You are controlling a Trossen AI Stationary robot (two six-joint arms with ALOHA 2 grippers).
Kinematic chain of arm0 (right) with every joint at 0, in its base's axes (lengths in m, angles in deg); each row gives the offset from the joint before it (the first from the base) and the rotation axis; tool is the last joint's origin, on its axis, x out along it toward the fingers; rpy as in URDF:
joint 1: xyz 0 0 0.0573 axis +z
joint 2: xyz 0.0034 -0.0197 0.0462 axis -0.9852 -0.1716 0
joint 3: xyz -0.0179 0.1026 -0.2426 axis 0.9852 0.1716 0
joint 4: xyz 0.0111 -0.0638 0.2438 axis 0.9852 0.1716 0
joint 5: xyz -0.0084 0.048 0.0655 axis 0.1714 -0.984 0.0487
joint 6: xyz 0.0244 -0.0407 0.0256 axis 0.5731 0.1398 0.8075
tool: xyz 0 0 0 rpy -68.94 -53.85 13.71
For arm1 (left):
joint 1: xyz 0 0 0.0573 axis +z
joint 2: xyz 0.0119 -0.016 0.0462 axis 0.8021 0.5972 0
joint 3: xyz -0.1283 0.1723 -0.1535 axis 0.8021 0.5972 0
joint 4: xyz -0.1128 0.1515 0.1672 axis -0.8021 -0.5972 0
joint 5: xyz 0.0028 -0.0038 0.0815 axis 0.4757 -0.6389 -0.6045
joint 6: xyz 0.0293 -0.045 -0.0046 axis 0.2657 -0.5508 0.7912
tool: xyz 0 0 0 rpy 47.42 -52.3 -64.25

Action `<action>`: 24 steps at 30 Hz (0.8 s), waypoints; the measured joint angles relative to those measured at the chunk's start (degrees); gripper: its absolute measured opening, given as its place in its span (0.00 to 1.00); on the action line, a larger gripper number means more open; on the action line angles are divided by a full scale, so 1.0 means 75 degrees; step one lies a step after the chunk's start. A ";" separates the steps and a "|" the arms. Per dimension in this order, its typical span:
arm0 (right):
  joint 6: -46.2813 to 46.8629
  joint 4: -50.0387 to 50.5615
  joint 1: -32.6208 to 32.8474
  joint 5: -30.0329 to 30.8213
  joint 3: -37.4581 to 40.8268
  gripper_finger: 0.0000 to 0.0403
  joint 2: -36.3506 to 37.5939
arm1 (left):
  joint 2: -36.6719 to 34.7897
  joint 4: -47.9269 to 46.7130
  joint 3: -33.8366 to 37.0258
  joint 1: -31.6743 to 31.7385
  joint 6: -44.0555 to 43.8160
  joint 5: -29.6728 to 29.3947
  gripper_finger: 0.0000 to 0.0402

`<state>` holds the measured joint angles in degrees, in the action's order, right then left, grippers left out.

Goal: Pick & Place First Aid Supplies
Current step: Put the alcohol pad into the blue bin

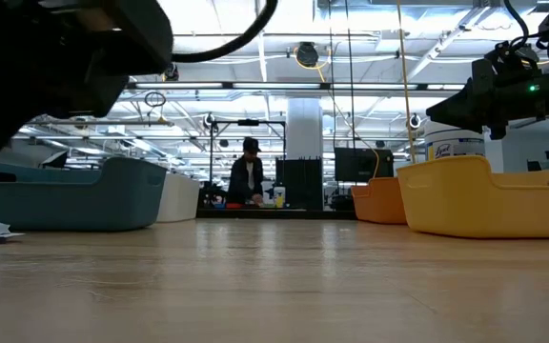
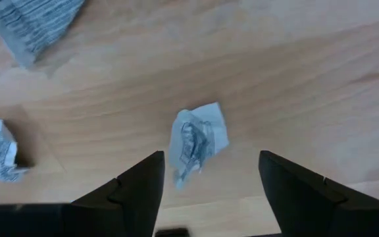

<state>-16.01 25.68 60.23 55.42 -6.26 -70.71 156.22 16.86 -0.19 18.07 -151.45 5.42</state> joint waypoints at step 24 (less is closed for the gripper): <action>0.0000 0.0000 0.0001 -0.0001 0.0000 0.29 0.0003 | -0.0192 -0.0345 0.0006 0.0151 0.1039 0.0216 0.01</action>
<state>-16.01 25.68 60.24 55.41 -6.26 -70.69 154.79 14.27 -0.14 19.21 -143.66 7.04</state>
